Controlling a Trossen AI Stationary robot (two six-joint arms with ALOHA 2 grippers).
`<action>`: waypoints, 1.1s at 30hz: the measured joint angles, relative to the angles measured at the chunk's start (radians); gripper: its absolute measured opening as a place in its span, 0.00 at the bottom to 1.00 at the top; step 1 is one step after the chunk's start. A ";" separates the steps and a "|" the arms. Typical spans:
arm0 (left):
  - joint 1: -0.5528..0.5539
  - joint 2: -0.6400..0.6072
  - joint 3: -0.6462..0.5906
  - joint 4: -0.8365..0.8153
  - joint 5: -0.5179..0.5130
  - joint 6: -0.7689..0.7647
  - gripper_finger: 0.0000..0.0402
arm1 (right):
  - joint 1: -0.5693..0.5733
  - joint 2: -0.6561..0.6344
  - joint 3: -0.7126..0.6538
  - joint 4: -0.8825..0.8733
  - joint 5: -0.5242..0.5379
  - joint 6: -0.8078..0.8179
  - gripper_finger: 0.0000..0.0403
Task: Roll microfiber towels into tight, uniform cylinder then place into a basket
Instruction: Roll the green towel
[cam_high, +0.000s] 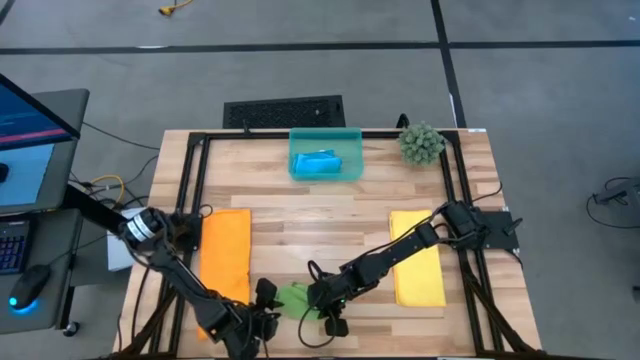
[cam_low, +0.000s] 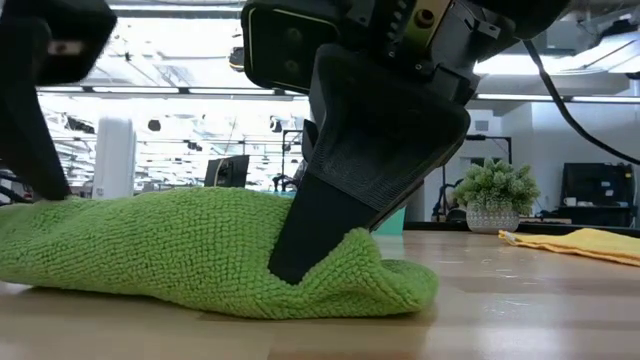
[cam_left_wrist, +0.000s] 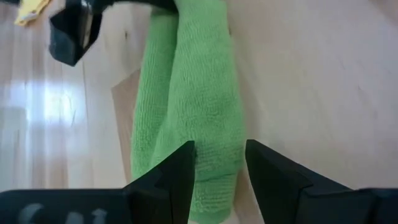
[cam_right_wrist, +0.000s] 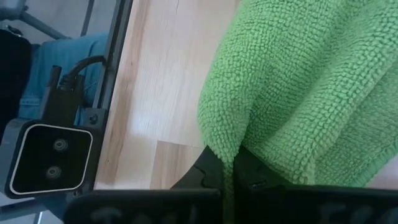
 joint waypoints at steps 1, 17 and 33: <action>0.004 0.000 -0.005 0.006 0.004 0.010 0.34 | 0.000 0.000 0.000 0.000 0.000 0.000 0.04; 0.125 -0.003 -0.064 0.093 0.131 0.046 0.34 | 0.002 0.000 0.000 0.003 -0.055 -0.007 0.04; 0.173 -0.002 -0.054 0.112 0.209 -0.023 0.03 | 0.002 -0.003 0.002 -0.038 -0.104 -0.038 0.03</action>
